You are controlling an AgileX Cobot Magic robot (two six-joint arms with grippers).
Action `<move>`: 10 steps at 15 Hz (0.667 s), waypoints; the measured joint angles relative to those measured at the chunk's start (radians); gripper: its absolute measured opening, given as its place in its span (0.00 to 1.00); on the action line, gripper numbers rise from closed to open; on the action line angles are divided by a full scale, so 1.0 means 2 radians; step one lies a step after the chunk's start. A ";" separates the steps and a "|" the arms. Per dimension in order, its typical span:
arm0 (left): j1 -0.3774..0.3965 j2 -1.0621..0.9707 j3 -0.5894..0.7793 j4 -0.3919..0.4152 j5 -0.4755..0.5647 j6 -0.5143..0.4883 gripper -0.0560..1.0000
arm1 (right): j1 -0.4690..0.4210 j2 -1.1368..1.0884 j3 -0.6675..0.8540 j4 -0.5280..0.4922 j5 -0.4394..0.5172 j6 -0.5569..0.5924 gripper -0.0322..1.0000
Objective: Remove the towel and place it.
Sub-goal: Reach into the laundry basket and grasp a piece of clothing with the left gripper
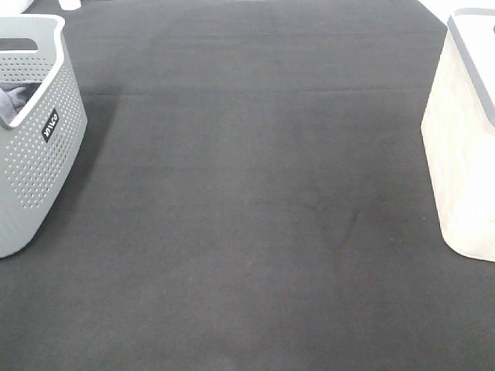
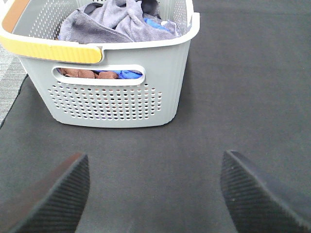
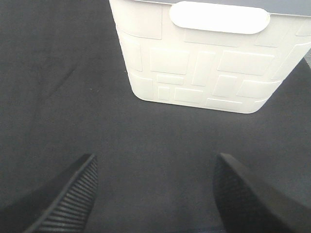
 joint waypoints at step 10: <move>0.000 0.000 0.000 0.000 0.000 0.000 0.71 | 0.000 0.000 0.000 0.000 0.000 0.000 0.63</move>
